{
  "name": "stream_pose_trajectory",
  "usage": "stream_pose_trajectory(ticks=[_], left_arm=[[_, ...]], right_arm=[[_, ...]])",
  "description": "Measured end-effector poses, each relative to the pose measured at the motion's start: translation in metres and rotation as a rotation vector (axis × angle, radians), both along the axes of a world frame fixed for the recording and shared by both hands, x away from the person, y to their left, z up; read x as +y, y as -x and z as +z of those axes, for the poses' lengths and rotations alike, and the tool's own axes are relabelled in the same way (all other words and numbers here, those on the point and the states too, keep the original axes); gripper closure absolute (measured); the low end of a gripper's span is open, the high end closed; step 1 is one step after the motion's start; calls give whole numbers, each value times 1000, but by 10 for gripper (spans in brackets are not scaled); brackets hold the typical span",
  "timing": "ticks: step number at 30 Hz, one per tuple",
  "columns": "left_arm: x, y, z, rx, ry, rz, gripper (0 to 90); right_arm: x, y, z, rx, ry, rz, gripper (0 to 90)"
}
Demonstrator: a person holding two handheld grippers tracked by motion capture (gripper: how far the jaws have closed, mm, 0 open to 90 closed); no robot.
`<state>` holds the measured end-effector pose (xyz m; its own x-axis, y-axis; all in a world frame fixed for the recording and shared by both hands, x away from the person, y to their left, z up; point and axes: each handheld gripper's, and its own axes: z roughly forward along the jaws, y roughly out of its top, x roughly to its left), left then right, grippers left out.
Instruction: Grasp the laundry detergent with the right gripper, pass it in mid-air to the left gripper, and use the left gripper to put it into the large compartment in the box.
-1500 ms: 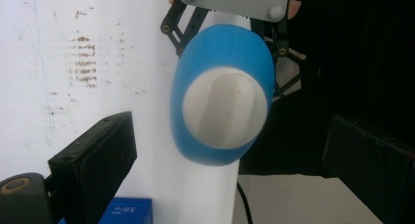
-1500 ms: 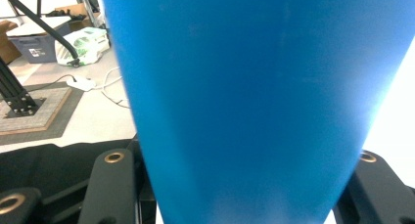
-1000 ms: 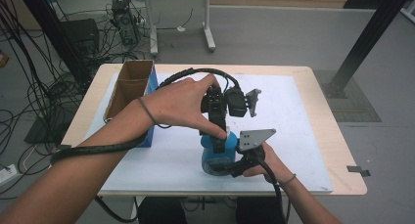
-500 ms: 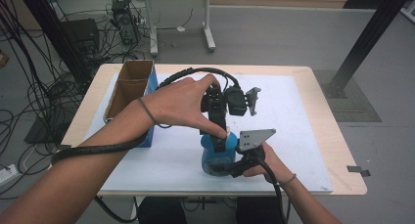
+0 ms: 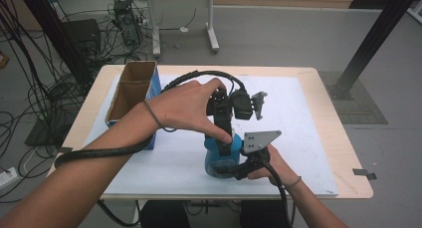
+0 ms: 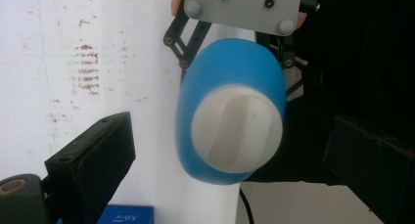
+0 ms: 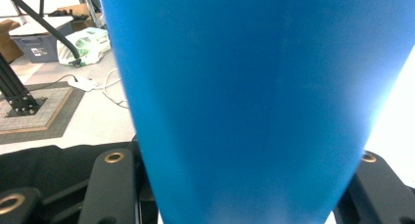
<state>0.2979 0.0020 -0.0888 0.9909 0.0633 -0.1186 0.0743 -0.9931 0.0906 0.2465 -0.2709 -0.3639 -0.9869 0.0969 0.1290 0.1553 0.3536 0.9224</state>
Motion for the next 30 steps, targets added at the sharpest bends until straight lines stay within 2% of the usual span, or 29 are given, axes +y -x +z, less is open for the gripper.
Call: stream_pose_trajectory(ticks=[30], left_arm=[[-19,10,-20,2,-57,-43,80]], right_arm=[[3,1,8,-7,-13,13,425]])
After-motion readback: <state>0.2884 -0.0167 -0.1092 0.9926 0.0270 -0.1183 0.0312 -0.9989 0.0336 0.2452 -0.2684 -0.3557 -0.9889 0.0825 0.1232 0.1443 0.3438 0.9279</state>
